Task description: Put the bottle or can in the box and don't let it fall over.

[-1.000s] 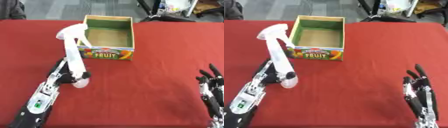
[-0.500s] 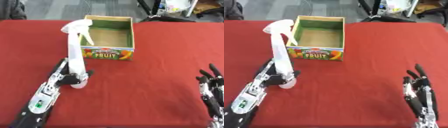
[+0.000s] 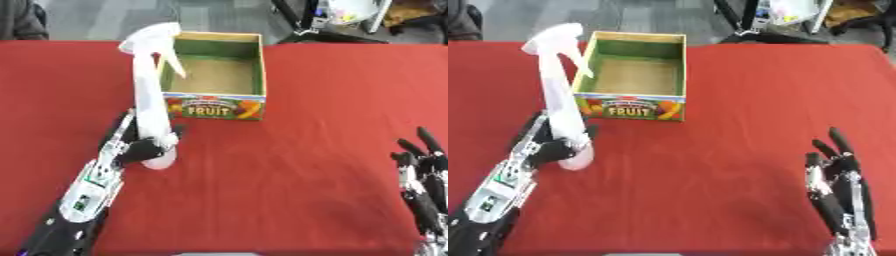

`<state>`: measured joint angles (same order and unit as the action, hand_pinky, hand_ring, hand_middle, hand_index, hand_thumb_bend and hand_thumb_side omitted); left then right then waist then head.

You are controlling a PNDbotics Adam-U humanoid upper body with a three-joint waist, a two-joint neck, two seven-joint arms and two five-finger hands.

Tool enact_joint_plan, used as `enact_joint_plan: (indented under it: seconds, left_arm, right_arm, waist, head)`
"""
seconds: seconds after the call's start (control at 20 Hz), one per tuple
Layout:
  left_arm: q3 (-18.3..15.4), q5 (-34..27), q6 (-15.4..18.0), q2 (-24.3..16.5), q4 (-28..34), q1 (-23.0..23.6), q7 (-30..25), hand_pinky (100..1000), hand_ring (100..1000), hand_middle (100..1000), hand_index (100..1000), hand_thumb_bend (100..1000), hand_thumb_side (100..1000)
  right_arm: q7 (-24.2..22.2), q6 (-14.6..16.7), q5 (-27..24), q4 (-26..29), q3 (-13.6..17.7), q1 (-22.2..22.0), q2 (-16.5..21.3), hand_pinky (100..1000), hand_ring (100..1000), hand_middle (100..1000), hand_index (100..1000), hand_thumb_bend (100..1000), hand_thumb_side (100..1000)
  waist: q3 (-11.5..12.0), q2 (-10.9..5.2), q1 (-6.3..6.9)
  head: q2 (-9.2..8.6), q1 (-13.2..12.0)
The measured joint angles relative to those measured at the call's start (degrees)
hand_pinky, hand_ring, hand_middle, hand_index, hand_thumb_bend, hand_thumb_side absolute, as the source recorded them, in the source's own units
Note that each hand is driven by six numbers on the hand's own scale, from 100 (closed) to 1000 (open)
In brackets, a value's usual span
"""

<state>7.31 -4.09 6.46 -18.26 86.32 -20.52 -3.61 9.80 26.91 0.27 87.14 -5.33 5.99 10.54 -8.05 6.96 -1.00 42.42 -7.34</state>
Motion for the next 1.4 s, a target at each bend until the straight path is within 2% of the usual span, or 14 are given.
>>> enact_joint_plan:
  seconds: [0.2,0.35,0.55,0.75,0.95,1.1,1.15,1.25,1.35,1.4]
  left_arm:
    - [-0.3,-1.9,-1.4,-3.9,2.3,-5.8,1.7,207,100,100,287,100,100]
    - [-0.5,-3.8,-3.0,-6.8,0.8,-11.7,3.6,223,100,100,286,100,100]
    - [-0.4,-5.7,-3.9,-9.3,-7.7,-19.9,6.3,285,100,100,287,100,100]
    - [0.3,-7.7,-1.9,-9.6,-18.8,-26.4,8.0,319,100,100,292,100,100]
    - [0.3,-8.6,0.8,-9.5,-27.8,-30.4,9.2,385,100,100,308,100,100]
    - [0.5,-8.5,2.5,-9.3,-32.3,-31.6,9.1,416,100,100,333,103,100]
    - [0.5,-8.4,2.9,-9.2,-33.3,-31.8,8.9,446,100,104,353,165,100]
    - [0.6,-8.2,3.5,-8.8,-34.7,-31.9,8.3,465,114,121,369,213,100]
    - [0.7,-7.5,3.9,-8.4,-35.8,-31.9,7.6,488,130,130,382,340,100]
    - [0.8,-7.1,4.1,-8.3,-36.3,-31.9,7.1,491,135,132,385,351,100]
  right_arm:
    - [-0.2,-0.1,0.0,0.0,-0.1,0.0,0.0,792,889,1000,949,100,470]
    - [-0.5,-0.1,-0.1,0.0,-0.5,0.6,0.0,792,889,1000,949,100,470]
    - [-1.3,-0.2,-0.5,0.0,-1.4,1.7,-0.2,792,889,1000,949,100,470]
    - [-2.1,-0.2,-1.1,-0.1,-2.1,2.9,-0.8,792,889,1000,949,100,470]
    - [-2.9,-0.1,-1.6,-0.1,-2.8,4.1,-1.4,792,889,1000,949,100,470]
    - [-3.4,0.0,-2.0,-0.1,-3.1,4.6,-1.8,792,889,1000,949,100,470]
    - [-3.5,0.0,-2.1,-0.1,-3.2,4.6,-1.8,792,889,1000,949,100,470]
    - [-3.6,0.0,-2.2,-0.1,-3.2,4.7,-1.9,792,889,1000,949,100,470]
    - [-3.7,0.0,-2.3,-0.1,-3.2,4.8,-2.0,792,889,1000,949,100,470]
    - [-3.7,0.0,-2.4,-0.1,-3.2,4.8,-2.0,792,889,1000,949,100,470]
  waist:
    - [-0.9,-0.07,-0.04]
    - [-2.2,-0.07,-0.20]
    - [-4.7,0.09,-0.60]
    - [-6.8,1.32,-0.89]
    - [-8.1,2.03,-1.17]
    - [-8.5,2.25,-1.22]
    - [-8.5,2.28,-1.23]
    - [-8.5,2.35,-1.23]
    - [-8.5,2.35,-1.25]
    - [-8.5,2.35,-1.25]
  head:
    - [-0.08,0.2]
    - [-0.36,0.1]
    - [-1.36,-0.5]
    - [-2.86,-1.3]
    - [-3.93,-1.7]
    - [-4.40,-1.8]
    - [-4.49,-1.8]
    - [-4.60,-1.8]
    - [-4.64,-1.8]
    - [-4.72,-1.8]
